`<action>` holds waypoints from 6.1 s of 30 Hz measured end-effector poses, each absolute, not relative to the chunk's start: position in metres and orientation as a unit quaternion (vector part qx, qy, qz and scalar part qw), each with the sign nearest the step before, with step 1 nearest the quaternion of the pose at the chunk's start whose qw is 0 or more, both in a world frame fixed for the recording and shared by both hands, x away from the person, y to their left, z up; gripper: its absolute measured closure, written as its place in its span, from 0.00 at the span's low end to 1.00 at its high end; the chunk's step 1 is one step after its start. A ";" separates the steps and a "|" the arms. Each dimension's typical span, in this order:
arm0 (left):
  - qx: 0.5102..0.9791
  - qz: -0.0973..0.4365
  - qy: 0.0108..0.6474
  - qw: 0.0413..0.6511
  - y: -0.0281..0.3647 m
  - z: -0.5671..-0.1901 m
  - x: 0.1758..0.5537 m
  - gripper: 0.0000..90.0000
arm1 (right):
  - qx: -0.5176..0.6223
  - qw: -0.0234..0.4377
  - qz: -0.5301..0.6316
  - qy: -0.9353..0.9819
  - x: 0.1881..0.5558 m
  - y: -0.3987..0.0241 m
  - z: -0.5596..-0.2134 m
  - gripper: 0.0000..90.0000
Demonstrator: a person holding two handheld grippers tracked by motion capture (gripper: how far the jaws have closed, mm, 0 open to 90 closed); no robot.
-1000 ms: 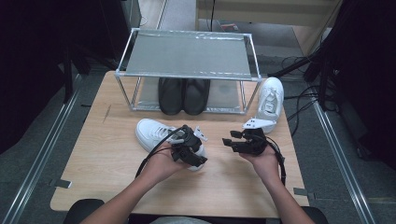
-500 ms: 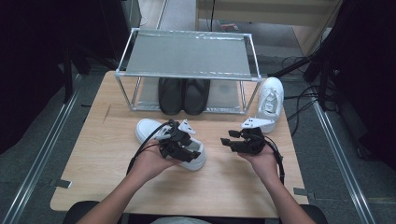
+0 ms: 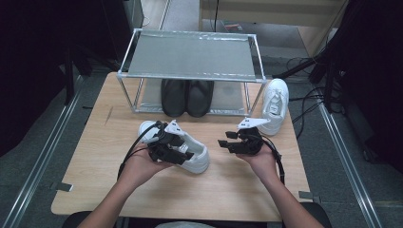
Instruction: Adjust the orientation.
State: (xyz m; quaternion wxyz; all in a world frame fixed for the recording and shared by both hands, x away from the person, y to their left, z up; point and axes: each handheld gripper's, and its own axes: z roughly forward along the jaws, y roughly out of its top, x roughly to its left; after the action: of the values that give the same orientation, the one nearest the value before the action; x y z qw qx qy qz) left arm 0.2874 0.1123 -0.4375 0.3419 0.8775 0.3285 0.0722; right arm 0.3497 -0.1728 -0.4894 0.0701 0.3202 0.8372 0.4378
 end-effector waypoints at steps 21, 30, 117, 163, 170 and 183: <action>0.841 0.102 0.404 0.345 0.170 -0.452 0.269 0.56 | 0.294 0.042 0.435 0.850 0.357 -0.147 -0.492 0.57; 0.826 0.088 0.432 0.350 0.195 -0.474 0.282 1.00 | 0.287 0.023 0.441 0.850 0.356 -0.137 -0.492 0.71; 0.847 0.012 0.401 0.349 0.198 -0.497 0.322 0.77 | 0.201 -0.035 0.435 0.877 0.288 -0.104 -0.490 0.84; 0.838 0.040 0.410 0.358 0.223 -0.504 0.305 0.44 | 0.313 0.056 0.443 0.838 0.362 -0.194 -0.468 0.70; 0.839 0.039 0.409 0.357 0.224 -0.504 0.305 0.44 | 0.329 0.056 0.449 0.829 0.370 -0.209 -0.465 0.71; 0.840 0.041 0.409 0.355 0.224 -0.504 0.303 0.44 | 0.341 0.090 0.428 0.832 0.384 -0.230 -0.459 0.72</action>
State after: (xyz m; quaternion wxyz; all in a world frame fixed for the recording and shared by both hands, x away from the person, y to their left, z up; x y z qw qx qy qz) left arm 0.3025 0.2238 -0.5043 0.3546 0.8398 0.4091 0.0413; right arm 0.3837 -0.2296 -0.4586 0.0896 0.3412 0.8320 0.4283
